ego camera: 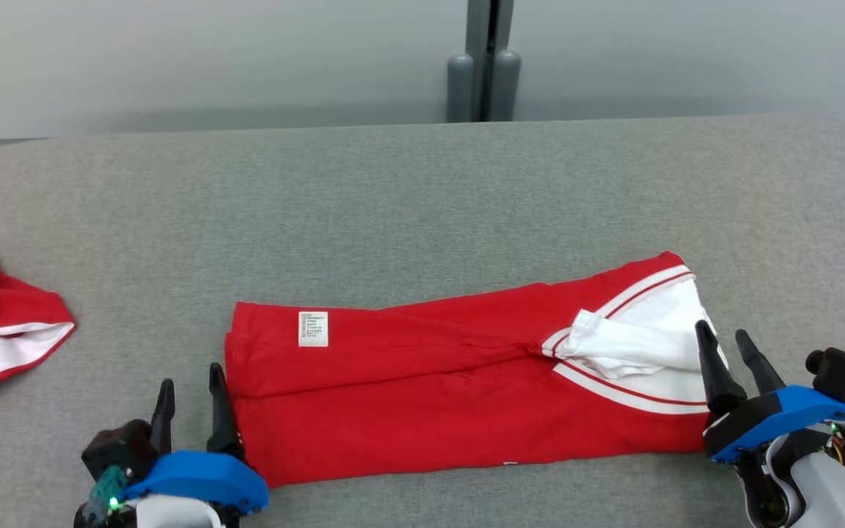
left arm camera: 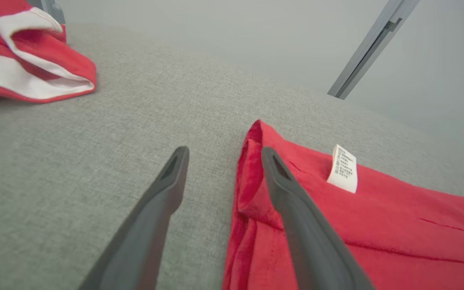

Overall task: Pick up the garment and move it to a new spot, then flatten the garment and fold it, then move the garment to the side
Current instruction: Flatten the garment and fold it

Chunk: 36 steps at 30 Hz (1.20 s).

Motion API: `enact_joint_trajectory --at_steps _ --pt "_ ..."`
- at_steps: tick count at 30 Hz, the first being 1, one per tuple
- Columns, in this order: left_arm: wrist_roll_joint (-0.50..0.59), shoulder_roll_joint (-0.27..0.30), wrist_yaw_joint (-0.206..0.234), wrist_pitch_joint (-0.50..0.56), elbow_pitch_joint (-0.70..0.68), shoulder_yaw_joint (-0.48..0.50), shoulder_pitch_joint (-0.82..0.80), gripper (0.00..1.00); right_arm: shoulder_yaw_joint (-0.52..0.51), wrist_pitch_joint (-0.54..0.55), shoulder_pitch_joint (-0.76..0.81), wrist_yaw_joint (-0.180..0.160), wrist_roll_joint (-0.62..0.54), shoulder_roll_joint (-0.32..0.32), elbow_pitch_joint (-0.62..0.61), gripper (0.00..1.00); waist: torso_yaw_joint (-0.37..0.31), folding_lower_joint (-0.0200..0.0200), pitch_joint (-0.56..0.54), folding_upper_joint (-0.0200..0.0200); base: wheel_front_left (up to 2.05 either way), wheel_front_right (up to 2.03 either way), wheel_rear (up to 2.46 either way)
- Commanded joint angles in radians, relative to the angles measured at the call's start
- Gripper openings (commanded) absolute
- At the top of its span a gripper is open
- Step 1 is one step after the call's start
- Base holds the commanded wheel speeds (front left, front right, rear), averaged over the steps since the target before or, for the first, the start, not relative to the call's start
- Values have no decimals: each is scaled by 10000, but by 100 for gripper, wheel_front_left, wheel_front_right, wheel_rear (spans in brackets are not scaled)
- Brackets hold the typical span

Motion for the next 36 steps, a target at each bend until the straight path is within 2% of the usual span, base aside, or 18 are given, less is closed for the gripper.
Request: enact_joint_trajectory --at_steps 1,6,13,18,19,21,22,26,31,36 --pt "-6 -3 67 -4 -155 -48 160 100 -50 -24 78 1 -139 -57 40 100 102 0 -15 2 0 0 0" --pt "-147 3 193 -1 -534 -486 686 100 -143 -25 74 1 -579 -168 641 100 644 0 -150 2 0 0 0" --pt "-114 -7 311 -1 -675 -838 737 100 -369 -22 -400 1 -1302 -253 2298 100 1305 0 -85 2 0 0 0" --pt "-103 -8 393 -2 -814 -848 678 100 435 377 -319 29 -884 500 2657 100 1422 0 -16 2 0 0 0" --pt "-89 -4 406 -2 -829 -822 674 100 629 457 -254 35 -700 580 2569 69 1399 0 -11 2 0 0 0" --pt "-92 -7 385 -1 -855 -826 653 100 1025 551 -161 41 -381 612 2353 19 1306 0 -6 2 0 0 0" --pt "-130 -7 370 -2 -876 -844 634 100 1177 524 -162 41 -256 546 2279 0 1240 0 1 2 0 0 0" --pt "-124 -2 367 -1 -905 -938 549 100 1335 185 -417 -8 -53 38 2184 0 919 0 -40 2 0 0 0" --pt "-157 -5 286 -2 -819 -1027 548 100 504 -37 -961 -6 -238 -459 1765 0 362 0 -154 2 0 0 0" --pt "-285 -4 230 -2 -693 -1251 469 100 -274 -28 -534 1 -950 -146 597 0 -19 0 -248 2 0 0 0"
